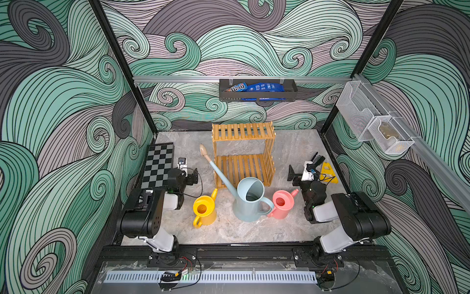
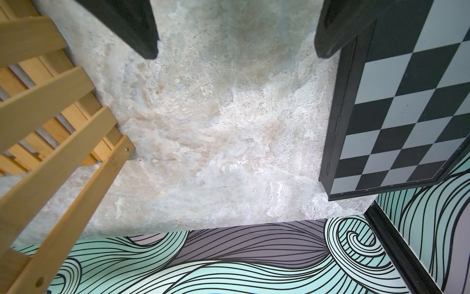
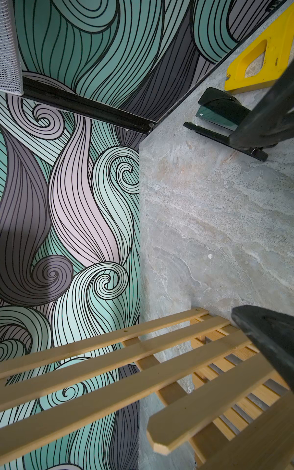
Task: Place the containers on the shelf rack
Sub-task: Move the shelf to the center of the board.
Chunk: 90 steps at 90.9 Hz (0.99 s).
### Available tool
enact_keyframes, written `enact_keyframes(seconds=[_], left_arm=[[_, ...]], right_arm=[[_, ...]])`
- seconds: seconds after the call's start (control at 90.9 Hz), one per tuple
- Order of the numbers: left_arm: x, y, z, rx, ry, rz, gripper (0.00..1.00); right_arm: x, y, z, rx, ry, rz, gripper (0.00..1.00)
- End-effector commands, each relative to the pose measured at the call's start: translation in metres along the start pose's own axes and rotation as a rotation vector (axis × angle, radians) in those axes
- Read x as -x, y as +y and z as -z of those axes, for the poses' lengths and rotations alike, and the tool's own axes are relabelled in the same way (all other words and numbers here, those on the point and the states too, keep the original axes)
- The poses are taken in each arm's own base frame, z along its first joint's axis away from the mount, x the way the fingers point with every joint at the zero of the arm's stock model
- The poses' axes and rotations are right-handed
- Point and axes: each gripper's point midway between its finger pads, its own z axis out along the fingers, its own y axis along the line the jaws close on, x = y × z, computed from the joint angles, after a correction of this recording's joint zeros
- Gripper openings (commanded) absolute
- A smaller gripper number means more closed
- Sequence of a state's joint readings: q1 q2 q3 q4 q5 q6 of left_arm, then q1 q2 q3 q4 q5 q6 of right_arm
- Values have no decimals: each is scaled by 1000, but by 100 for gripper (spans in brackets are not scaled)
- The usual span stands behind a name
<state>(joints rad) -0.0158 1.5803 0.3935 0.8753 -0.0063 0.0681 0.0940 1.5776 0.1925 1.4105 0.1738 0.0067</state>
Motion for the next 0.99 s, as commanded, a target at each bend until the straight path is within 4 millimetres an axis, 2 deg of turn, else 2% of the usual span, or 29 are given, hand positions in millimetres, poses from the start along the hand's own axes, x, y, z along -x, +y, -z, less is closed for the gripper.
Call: enact_keyframes(seconds=[0.0,0.088,0.264,0.297,0.418,0.594,0.682,0.792,0.98], left_arm=[[15,3,-2,23,-26,-1,99],[25,6,1,36,-11,6,99],[39,6,6,27,55,-15,99],[49,7,10,29,54,-17,99],[64,10,22,31,121,-30,99],[82,12,55,25,257,-3,99],[84,15,74,44,327,35,99],[77,19,92,73,362,70,99],[66,2,87,-75,315,131,99]], right_arm=[[7,-6,1,-30,-28,-20,99],[12,-18,6,-95,-43,-45,99],[32,-22,11,-113,-45,-58,99],[36,-23,11,-119,-42,-74,99],[56,-31,14,-164,-39,-175,99],[76,-43,22,-244,3,-387,99],[87,-32,24,-180,30,-394,99],[96,-22,26,-128,72,-421,99],[114,20,26,85,144,-357,99]])
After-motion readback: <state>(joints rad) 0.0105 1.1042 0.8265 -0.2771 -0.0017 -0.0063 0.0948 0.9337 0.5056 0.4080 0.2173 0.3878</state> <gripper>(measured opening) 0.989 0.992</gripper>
